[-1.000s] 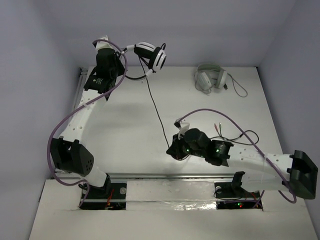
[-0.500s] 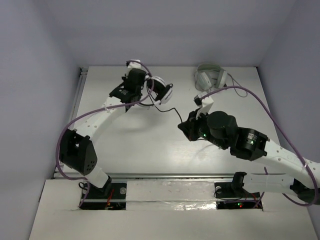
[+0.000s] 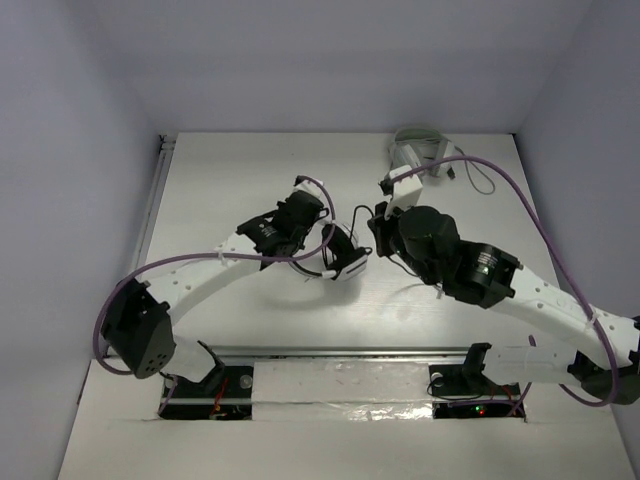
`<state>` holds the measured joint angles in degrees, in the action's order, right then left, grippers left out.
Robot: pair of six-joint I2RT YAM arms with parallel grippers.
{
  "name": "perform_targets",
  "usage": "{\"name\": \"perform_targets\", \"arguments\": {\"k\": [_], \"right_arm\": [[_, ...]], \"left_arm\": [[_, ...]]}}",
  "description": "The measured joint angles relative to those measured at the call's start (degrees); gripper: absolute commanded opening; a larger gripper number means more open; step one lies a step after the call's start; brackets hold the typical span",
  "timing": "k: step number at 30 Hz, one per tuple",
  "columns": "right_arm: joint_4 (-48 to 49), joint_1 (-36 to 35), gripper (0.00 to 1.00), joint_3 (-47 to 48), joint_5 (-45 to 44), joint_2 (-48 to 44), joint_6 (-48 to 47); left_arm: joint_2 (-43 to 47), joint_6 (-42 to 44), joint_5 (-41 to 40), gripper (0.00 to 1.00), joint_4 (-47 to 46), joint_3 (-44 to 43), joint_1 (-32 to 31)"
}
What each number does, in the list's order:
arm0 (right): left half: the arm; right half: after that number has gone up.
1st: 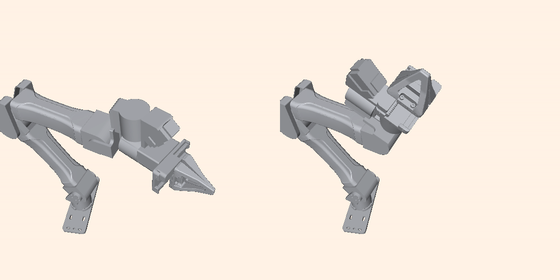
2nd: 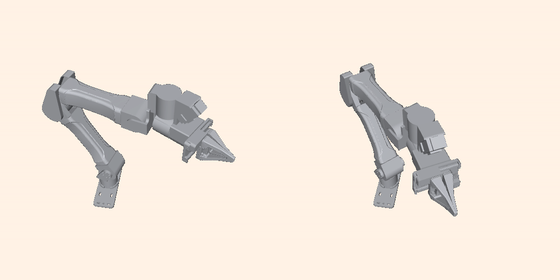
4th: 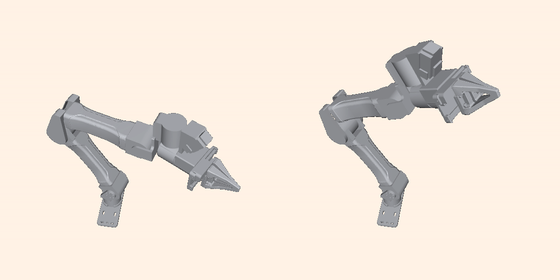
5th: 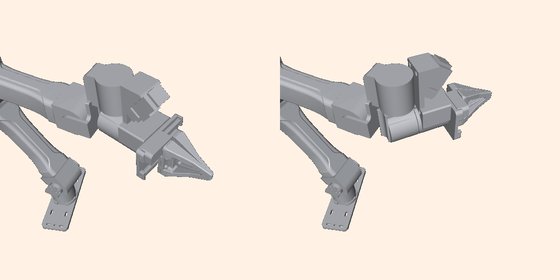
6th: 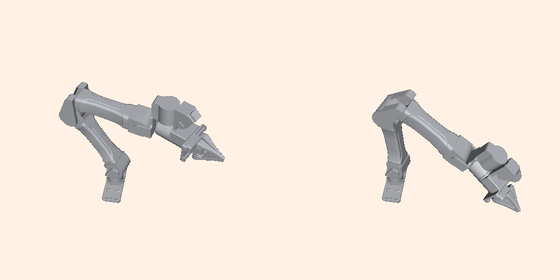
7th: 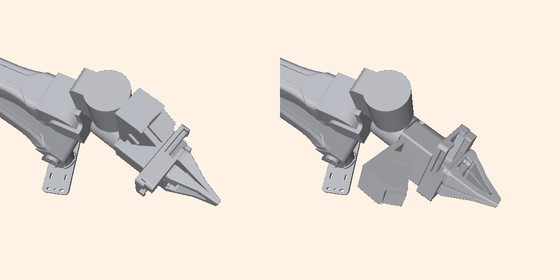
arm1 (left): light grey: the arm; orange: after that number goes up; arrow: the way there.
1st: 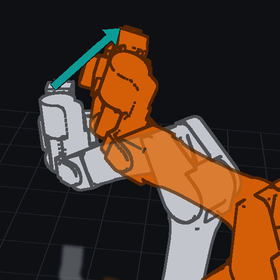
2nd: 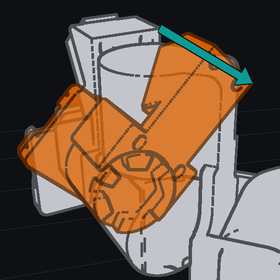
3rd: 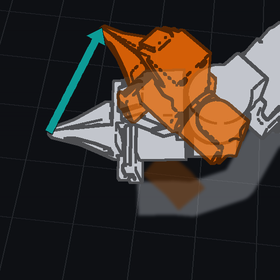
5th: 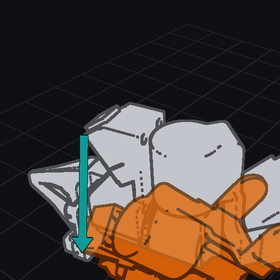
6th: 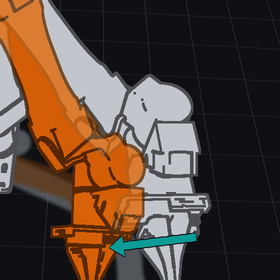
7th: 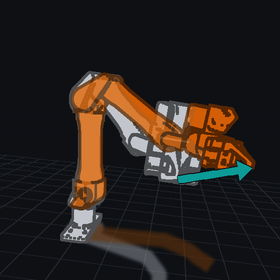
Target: Wrap the headphones
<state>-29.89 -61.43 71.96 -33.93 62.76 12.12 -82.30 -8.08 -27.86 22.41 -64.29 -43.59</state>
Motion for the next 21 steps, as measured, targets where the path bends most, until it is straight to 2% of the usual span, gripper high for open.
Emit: {"name": "perform_targets", "arguments": {"k": [5,9,14,21], "right_arm": [[3.4,5.5,0.0,0.0,1.4,1.9,-2.1],[6.4,11.3,0.0,0.0,3.7,3.7,-2.9],[9.9,14.9,0.0,-1.7,5.5,6.8,-2.8],[13.1,16.0,0.0,-9.6,8.4,5.8,0.5]], "left_arm": [[5.0,1.0,3.0,0.0,0.5,2.3,-4.5],[8.7,2.4,8.6,0.0,0.2,4.3,-6.7],[13.7,3.4,15.5,0.0,-0.3,5.2,-6.9],[16.9,3.8,23.1,0.0,-0.4,2.3,-5.6]]}}
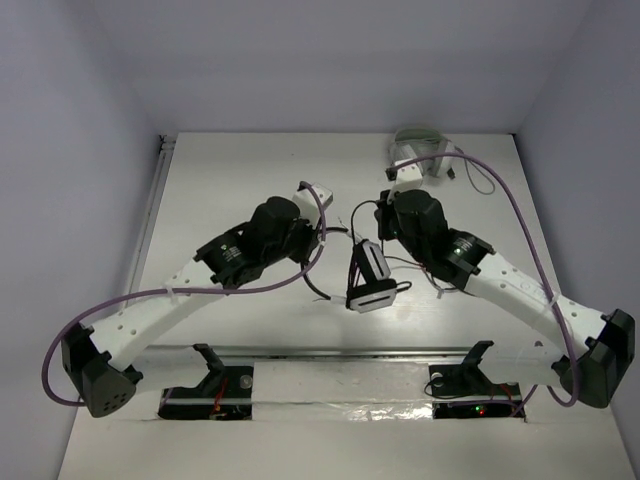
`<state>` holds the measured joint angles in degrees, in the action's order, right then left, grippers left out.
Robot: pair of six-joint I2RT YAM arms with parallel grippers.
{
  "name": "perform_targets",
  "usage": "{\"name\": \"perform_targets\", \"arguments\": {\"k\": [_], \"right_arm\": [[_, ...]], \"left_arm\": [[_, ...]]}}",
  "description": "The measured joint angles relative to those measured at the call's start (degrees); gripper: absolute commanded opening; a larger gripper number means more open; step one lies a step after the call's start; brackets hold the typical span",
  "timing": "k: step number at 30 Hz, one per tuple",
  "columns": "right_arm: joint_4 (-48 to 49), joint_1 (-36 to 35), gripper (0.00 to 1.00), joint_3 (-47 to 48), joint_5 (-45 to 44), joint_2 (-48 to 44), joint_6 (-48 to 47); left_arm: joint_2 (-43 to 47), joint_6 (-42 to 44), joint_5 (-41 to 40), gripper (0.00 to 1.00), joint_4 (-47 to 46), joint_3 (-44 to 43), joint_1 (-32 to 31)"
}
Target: Wrap the headphones
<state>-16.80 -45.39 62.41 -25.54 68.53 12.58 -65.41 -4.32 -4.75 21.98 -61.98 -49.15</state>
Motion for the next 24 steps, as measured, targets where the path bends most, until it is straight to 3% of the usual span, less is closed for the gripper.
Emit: {"name": "perform_targets", "arguments": {"k": [9,18,20,22,24], "right_arm": [[2.6,0.0,0.0,-7.2,0.7,-7.9,5.3],[10.2,0.2,0.0,-12.8,4.3,-5.7,7.8],[12.9,0.7,0.08,-14.2,6.3,-5.0,8.2],[16.2,1.8,0.1,-15.5,8.9,-5.2,8.4],[19.8,4.0,0.19,-16.6,12.7,-5.8,8.6]], "left_arm": [[0.8,0.0,5.0,0.0,-0.4,-5.0,7.6],[1.2,0.6,12.3,0.0,1.2,-9.5,11.8],[1.2,0.7,14.2,0.0,2.4,-11.1,13.1],[1.1,0.7,15.3,0.0,3.7,-13.0,14.1],[1.0,0.7,16.0,0.0,4.7,-15.0,14.9]]}}
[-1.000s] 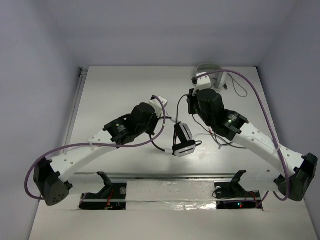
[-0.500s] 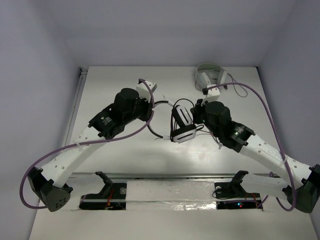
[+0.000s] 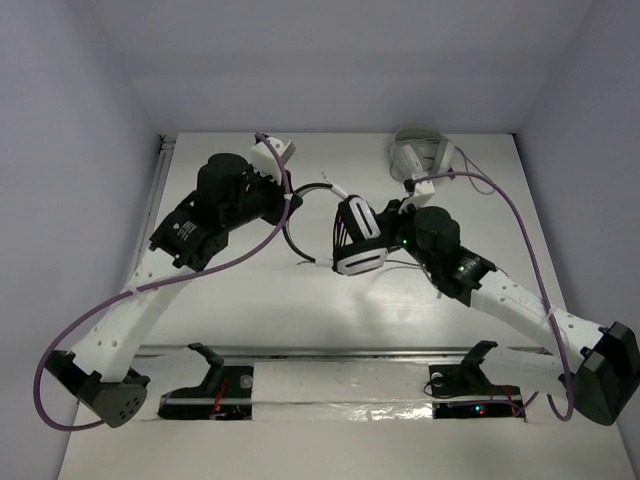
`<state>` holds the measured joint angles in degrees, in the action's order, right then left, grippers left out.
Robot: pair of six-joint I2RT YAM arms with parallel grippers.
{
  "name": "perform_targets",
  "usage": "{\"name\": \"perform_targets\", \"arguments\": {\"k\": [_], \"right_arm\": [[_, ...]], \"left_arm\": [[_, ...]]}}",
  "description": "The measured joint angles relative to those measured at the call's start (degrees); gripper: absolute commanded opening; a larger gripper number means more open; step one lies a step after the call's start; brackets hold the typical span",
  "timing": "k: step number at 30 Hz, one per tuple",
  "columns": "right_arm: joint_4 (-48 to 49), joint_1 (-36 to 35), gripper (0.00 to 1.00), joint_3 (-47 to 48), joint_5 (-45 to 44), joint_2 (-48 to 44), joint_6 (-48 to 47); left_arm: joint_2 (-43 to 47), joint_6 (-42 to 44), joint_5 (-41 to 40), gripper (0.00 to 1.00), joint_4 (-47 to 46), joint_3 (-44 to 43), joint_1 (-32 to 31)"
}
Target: Wrap the headphones
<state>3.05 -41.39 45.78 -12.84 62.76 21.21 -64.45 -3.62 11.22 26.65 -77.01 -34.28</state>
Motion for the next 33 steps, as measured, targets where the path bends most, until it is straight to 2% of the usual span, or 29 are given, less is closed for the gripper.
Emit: {"name": "perform_targets", "arguments": {"k": [1,5,10,14,24,26,33], "right_arm": [[2.0,1.2,0.2,-0.7,1.6,-0.4,0.3],[8.3,7.0,0.36,-4.1,10.4,-1.6,1.2],[13.7,9.4,0.38,-5.8,19.0,2.3,2.6],[17.3,9.4,0.39,-7.7,22.6,5.4,3.8],[22.3,9.5,0.44,-9.0,24.2,16.0,4.6],[22.7,9.5,0.47,-9.0,24.0,17.2,4.6],[23.2,9.5,0.47,-8.9,23.6,21.5,4.5]], "left_arm": [[0.0,0.0,0.4,0.0,0.0,-0.7,0.5],[0.0,-0.7,2.4,0.0,-0.4,-2.6,1.8],[-0.4,-1.9,5.3,0.0,-0.6,-5.5,2.9],[-1.8,-3.3,7.4,0.0,-0.7,-8.6,4.3],[-7.8,-7.9,11.0,0.0,-0.8,-20.6,6.7],[-8.8,-8.3,11.3,0.0,-0.8,-22.8,6.7],[-10.1,-10.0,11.1,0.0,-1.1,-27.1,8.0]]}}
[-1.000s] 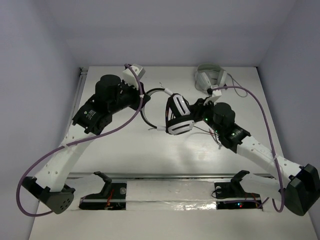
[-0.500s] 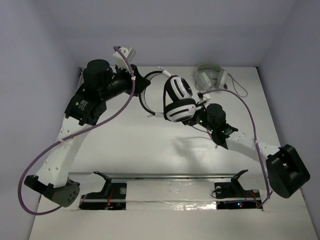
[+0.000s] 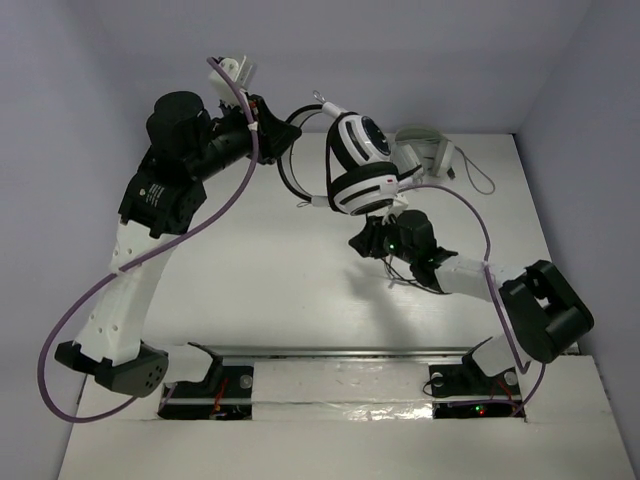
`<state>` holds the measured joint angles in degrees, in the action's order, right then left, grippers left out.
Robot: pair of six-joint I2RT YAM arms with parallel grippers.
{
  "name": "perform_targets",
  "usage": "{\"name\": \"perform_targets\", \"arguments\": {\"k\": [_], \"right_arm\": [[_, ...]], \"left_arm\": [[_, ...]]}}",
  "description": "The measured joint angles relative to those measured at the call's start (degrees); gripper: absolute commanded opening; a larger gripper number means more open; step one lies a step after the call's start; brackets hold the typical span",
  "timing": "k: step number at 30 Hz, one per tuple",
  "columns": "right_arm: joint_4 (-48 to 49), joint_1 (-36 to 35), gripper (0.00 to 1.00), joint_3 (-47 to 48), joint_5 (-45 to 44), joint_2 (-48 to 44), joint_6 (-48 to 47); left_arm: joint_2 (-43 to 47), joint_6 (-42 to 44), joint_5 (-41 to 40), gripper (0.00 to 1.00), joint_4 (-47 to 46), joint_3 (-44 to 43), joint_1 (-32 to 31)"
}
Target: Wrap the headphones
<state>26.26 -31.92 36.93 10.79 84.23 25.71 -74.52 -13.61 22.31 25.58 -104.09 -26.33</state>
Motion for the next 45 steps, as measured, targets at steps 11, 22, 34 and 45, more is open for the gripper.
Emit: {"name": "perform_targets", "arguments": {"k": [11,22,34,45], "right_arm": [[0.0,0.0,0.03,0.1,2.2,4.3,2.8],[-14.1,-18.7,0.0,-2.7,-3.6,-12.5,5.8],[-44.5,-29.0,0.0,12.9,-14.3,-21.9,4.7],[-61.1,-29.3,0.0,32.5,-30.7,-20.9,-5.7]], "left_arm": [[-2.3,-2.2,-4.6,0.0,-0.4,-3.7,2.9],[-4.6,-7.3,-28.4,0.0,-11.0,10.3,3.9],[-19.7,-6.6,-44.3,0.0,-12.8,20.3,3.8],[-18.7,-3.9,-52.4,0.0,-10.8,30.4,-8.7]]}}
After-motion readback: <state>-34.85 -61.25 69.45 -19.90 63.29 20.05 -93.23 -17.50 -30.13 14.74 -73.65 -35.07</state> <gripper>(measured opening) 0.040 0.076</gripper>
